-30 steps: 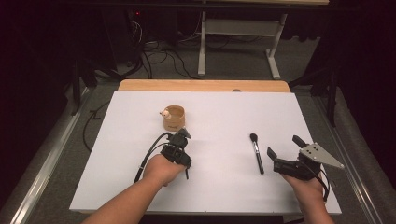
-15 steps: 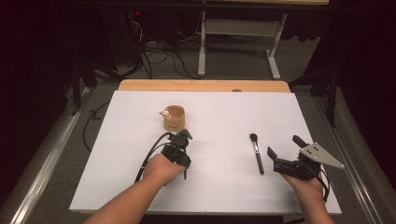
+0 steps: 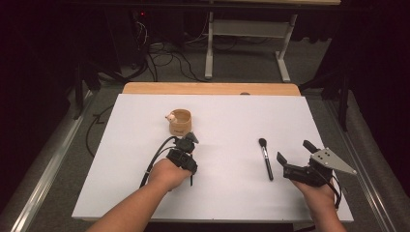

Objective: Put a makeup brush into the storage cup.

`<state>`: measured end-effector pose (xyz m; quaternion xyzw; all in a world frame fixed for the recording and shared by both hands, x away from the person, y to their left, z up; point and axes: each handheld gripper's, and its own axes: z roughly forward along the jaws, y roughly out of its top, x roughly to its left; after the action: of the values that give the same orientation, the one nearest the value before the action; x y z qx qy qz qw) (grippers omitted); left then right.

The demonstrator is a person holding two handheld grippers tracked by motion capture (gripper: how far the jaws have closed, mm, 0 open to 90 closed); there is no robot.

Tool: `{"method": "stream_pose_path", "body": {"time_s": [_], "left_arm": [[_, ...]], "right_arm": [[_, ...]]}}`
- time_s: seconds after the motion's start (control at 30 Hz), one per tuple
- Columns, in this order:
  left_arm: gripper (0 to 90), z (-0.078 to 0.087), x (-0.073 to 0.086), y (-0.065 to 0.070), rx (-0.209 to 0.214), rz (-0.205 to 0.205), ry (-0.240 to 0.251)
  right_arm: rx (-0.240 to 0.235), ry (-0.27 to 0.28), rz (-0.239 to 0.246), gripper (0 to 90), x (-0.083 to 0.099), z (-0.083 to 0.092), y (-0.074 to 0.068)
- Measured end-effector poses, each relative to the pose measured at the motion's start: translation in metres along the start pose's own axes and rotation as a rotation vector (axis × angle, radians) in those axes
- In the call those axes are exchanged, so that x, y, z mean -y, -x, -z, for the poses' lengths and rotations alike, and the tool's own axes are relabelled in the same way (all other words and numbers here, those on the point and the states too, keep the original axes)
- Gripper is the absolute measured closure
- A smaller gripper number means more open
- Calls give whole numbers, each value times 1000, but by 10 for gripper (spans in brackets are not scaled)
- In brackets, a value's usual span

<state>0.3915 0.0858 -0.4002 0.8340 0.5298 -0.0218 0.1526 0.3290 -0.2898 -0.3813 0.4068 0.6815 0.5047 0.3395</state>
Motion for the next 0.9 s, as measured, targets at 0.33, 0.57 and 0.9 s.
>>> {"method": "stream_pose_path", "body": {"time_s": [0.33,0.57,0.9], "left_arm": [[766,0,0,0,-22,-22,-3],[798,0,-1,-1,-32,-37,-8],[796,-1,-5,2,-51,-76,-41]], "right_arm": [[0,0,-6,25,0,0,0],[2,2,-6,28,0,0,0],[0,5,-11,28,0,0,1]]}}
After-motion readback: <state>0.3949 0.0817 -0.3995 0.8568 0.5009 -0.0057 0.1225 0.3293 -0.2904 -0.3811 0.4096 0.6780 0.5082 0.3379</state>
